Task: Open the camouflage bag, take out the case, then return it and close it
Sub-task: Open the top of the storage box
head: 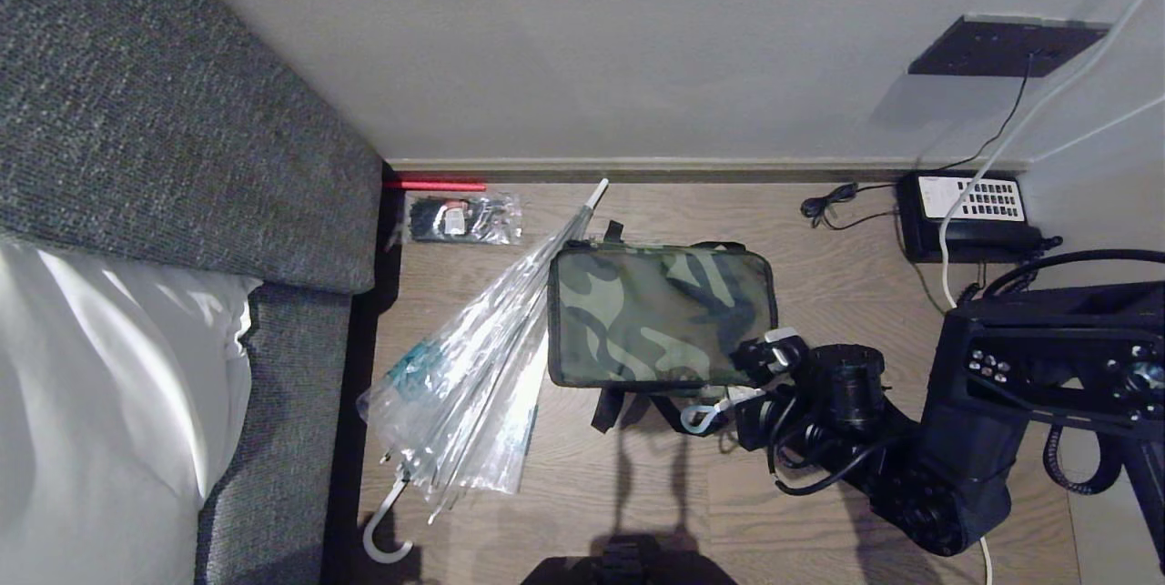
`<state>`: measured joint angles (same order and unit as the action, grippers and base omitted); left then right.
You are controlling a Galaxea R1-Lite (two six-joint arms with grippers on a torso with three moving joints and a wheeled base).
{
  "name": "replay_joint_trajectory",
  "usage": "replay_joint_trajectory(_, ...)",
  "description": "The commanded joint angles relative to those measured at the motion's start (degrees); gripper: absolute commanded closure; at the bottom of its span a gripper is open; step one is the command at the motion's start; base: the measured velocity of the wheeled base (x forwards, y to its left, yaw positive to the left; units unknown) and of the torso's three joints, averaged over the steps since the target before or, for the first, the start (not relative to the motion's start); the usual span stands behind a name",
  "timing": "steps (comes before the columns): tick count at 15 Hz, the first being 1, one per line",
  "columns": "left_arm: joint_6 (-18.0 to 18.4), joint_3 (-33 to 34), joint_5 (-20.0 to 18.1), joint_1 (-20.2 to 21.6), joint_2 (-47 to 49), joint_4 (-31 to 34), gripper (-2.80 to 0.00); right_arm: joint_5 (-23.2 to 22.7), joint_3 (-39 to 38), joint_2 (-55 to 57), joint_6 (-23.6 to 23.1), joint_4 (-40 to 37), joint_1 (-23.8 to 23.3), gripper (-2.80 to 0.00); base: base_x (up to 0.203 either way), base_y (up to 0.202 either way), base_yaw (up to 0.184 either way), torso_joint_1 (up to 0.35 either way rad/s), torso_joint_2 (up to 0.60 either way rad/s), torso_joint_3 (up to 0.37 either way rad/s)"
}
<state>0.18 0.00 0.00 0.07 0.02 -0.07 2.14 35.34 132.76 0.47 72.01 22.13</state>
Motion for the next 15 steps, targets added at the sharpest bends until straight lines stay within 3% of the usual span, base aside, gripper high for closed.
replay_joint_trajectory(1,0.0,0.0,0.0,0.0,0.0,0.0,0.00,-0.1,-1.1,-1.2,-0.9,-0.7,-0.8,0.00,0.000,0.000,0.000,0.000,0.00,0.000)
replay_joint_trajectory(10,0.0,0.0,0.0,0.0,0.0,0.0,0.00,-0.5,-0.2,-4.1,-2.1,-6.2,-5.9,0.00,0.000,0.000,0.000,0.000,0.00,0.000)
replay_joint_trajectory(13,0.0,0.0,0.0,0.0,0.0,0.1,0.00,-1.0,0.1,-5.3,-7.2,-9.4,-8.7,0.00,0.000,0.000,0.000,0.000,0.00,0.000)
replay_joint_trajectory(15,0.0,0.0,0.0,0.0,0.0,0.0,0.00,-2.0,0.3,-6.0,-7.2,-9.6,-9.2,0.00,0.000,0.000,0.000,0.000,0.00,0.000)
